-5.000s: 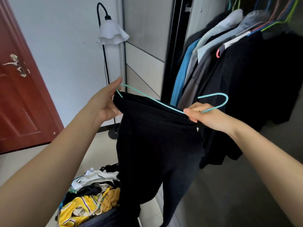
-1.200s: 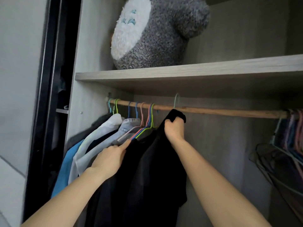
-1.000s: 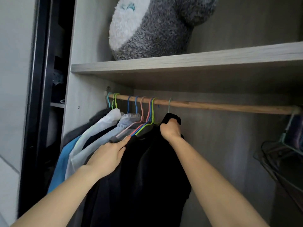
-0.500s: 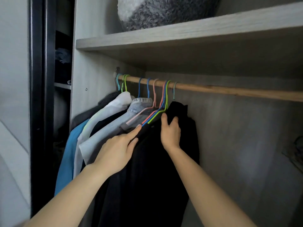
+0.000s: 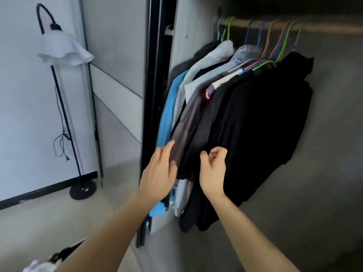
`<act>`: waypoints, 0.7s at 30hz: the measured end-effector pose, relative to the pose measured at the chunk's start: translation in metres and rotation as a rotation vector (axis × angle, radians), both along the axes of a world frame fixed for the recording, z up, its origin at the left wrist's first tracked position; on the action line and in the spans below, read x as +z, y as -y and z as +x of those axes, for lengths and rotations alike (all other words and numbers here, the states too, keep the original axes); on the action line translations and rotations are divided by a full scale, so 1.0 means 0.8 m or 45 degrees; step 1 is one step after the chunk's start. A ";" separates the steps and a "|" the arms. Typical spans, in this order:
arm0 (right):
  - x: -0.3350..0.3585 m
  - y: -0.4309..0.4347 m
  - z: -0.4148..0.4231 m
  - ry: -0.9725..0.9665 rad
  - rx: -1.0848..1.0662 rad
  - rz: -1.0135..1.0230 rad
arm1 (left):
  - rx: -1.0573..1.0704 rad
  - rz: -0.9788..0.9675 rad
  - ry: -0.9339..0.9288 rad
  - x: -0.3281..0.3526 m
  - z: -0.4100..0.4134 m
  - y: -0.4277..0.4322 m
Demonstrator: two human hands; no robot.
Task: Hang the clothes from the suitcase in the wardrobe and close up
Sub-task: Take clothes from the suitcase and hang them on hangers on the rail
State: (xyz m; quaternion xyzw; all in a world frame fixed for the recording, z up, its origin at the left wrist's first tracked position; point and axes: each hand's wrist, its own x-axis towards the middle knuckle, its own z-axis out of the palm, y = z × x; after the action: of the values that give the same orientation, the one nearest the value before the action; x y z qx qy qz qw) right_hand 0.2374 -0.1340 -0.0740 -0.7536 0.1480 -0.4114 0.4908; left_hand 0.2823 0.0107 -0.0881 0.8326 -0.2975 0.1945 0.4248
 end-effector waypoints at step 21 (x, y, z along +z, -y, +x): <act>-0.492 -0.434 -0.182 -1.729 0.911 -0.355 | 0.731 0.586 -1.369 -0.476 -0.276 -0.547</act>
State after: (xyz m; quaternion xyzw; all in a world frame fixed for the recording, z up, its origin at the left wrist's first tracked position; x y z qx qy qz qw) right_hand 0.0918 0.2129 -0.4675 -0.8970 0.1108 0.3087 0.2963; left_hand 0.0618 0.4486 -0.4692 0.9299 0.1566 -0.2121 0.2565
